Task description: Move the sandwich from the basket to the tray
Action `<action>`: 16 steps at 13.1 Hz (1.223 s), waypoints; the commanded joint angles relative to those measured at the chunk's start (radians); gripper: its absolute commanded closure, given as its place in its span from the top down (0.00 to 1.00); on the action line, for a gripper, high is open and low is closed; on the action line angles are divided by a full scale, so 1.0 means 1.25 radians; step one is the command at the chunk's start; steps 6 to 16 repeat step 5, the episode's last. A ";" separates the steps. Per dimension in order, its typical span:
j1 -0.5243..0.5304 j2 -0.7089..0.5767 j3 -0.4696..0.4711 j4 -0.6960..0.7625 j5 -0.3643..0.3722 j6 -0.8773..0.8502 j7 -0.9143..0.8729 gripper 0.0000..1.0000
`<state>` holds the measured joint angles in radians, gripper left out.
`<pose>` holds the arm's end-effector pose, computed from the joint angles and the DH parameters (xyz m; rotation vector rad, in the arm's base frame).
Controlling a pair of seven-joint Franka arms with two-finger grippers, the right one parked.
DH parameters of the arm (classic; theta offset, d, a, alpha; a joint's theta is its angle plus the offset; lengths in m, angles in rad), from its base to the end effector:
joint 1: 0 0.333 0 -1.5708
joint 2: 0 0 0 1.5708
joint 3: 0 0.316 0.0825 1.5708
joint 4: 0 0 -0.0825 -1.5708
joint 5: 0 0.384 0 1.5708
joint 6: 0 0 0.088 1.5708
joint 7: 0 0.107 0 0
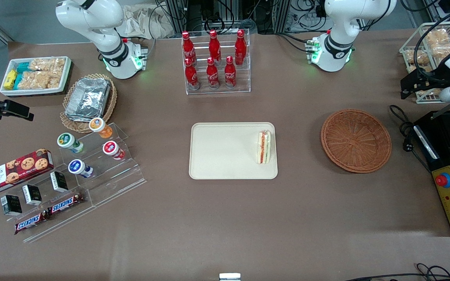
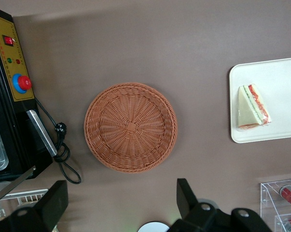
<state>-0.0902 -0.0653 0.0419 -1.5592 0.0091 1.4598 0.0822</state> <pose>0.5220 -0.0233 0.6555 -3.1288 0.2033 0.0537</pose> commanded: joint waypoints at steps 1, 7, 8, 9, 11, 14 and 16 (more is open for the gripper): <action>-0.004 -0.003 0.019 0.003 0.003 -0.007 0.020 1.00; -0.003 -0.004 0.028 0.001 0.000 -0.008 0.020 1.00; -0.003 -0.004 0.028 0.001 0.000 -0.008 0.020 1.00; -0.003 -0.004 0.028 0.001 0.000 -0.008 0.020 1.00; -0.003 -0.004 0.028 0.001 0.000 -0.008 0.020 1.00; -0.003 -0.004 0.028 0.001 0.000 -0.008 0.020 1.00; -0.003 -0.004 0.028 0.001 0.000 -0.008 0.020 1.00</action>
